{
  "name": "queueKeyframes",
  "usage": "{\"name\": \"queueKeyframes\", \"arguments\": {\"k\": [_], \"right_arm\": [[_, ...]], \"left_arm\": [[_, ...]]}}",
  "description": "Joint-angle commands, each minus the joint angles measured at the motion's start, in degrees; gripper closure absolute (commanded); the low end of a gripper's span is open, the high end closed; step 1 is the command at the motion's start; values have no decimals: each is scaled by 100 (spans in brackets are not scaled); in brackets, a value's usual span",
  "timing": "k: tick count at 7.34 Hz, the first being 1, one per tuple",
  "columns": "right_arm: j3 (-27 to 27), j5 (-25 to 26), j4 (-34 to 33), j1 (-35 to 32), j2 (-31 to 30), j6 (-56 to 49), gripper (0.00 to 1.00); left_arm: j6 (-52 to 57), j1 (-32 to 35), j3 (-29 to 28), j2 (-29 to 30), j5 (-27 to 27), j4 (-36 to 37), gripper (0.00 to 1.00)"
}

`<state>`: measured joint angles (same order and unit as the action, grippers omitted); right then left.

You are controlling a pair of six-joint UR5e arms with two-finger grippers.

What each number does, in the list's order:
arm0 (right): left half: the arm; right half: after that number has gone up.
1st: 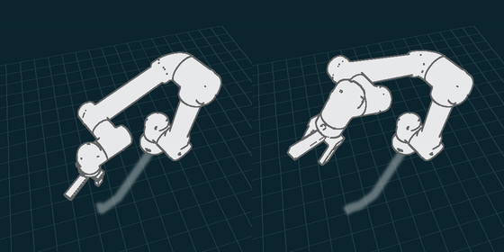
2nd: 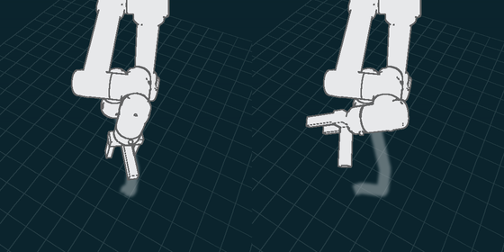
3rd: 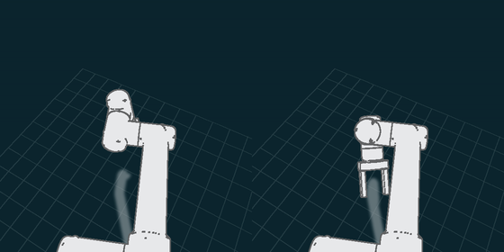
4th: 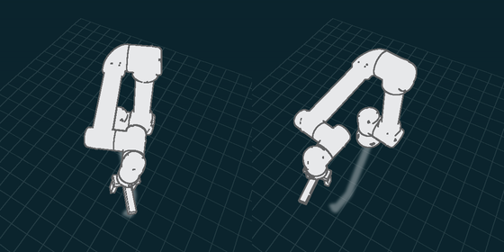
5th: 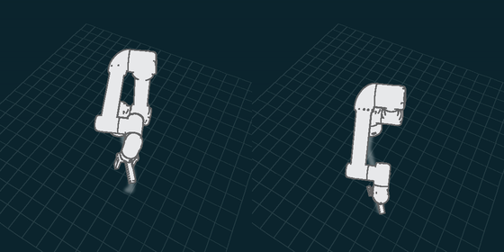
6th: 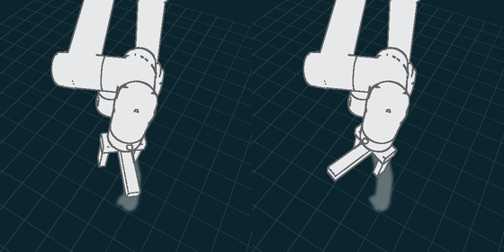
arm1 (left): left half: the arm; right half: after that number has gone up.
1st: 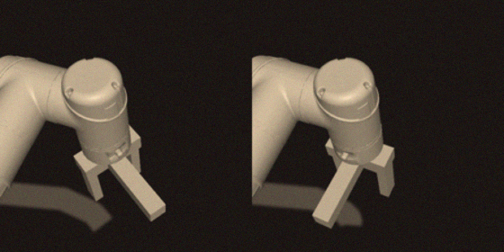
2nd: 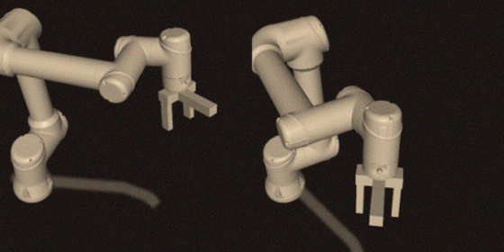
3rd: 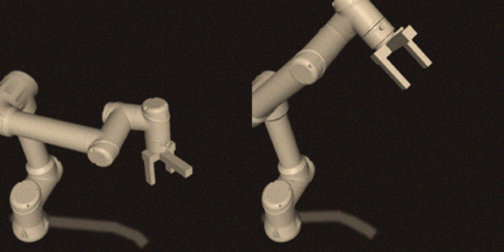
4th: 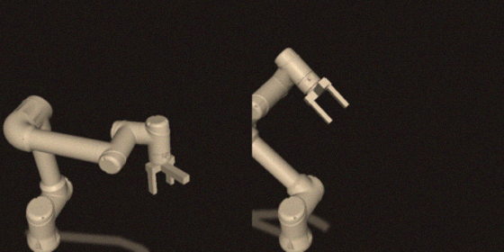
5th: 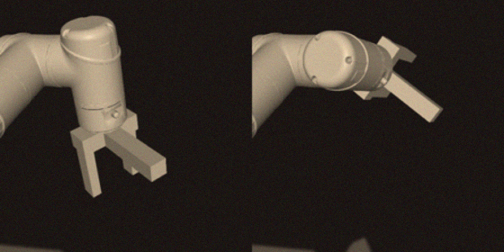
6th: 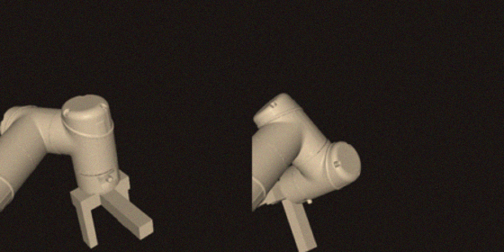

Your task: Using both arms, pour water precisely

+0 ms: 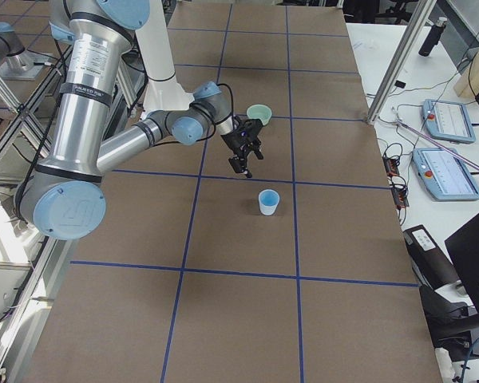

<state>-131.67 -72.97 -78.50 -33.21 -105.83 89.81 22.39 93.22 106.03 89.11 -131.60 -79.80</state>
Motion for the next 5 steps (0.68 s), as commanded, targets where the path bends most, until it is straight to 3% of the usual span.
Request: {"name": "queueKeyframes", "arguments": {"k": [1, 3, 5], "right_arm": [[176, 1666, -1005, 1015, 192, 1411, 1], [1129, 2407, -1474, 1211, 920, 2213, 1], [1774, 2577, -1651, 1220, 1432, 2418, 1]], "left_arm": [[-6, 4, -3, -8, 3, 0, 0], [3, 12, -3, -8, 3, 0, 0], [11, 65, 14, -8, -6, 0, 0]]}}
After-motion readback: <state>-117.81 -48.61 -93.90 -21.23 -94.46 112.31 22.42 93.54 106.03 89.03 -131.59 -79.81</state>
